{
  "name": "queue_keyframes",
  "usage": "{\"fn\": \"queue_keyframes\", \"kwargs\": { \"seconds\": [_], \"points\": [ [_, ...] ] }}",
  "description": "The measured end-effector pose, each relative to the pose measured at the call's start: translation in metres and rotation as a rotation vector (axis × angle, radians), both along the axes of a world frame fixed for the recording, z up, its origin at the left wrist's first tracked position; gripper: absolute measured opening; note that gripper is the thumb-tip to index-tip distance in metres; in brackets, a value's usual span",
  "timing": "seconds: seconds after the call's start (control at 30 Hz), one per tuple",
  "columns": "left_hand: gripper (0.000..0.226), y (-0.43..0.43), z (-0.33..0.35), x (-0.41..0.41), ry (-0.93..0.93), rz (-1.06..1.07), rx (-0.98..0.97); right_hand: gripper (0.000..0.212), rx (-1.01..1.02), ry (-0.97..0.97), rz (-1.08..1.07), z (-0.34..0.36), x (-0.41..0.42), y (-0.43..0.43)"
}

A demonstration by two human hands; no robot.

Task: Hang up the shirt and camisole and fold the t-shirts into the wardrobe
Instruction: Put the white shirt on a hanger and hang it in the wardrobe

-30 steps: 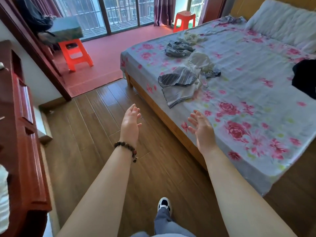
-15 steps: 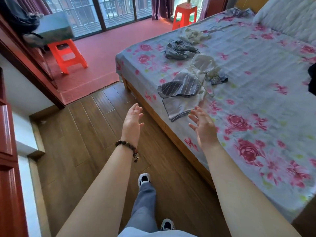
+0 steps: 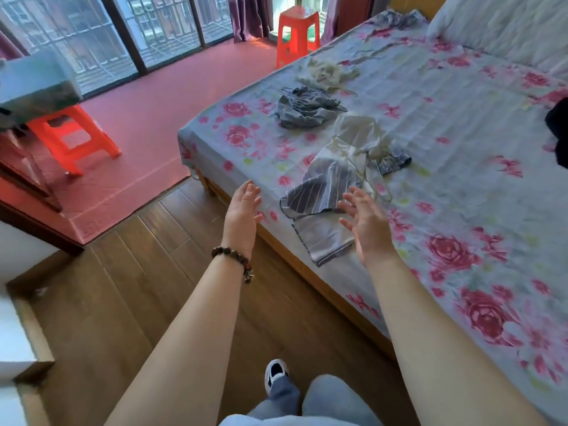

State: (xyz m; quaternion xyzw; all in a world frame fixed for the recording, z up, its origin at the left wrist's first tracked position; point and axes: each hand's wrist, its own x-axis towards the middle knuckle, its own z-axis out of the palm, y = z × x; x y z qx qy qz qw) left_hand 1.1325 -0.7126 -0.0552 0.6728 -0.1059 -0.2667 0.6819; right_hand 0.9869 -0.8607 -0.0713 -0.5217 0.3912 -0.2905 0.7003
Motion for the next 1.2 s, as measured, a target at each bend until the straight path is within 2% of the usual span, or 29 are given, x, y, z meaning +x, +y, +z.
{"fn": "queue_keyframes", "kwargs": {
  "seconds": [0.13,0.3,0.63,0.9,1.2],
  "points": [
    [0.046,-0.033,-0.003,0.033,0.015,-0.079,-0.016,0.033,0.012,0.024,-0.081,-0.007,0.024,-0.028],
    [0.046,-0.08,-0.017,0.069,0.046,-0.14,0.013,0.027,0.02,0.034,-0.158,-0.015,0.047,-0.067],
    [0.047,-0.223,-0.026,0.135,0.052,-0.289,0.046,0.032,0.051,-0.002,-0.348,-0.038,0.097,-0.188],
    [0.045,-0.351,-0.014,0.155,0.075,-0.412,0.03,0.038,0.09,0.019,-0.475,-0.037,0.105,-0.285],
    [0.043,-0.417,-0.015,0.176,0.091,-0.526,0.072,0.037,0.128,0.051,-0.586,-0.038,0.117,-0.332]
  ]
}}
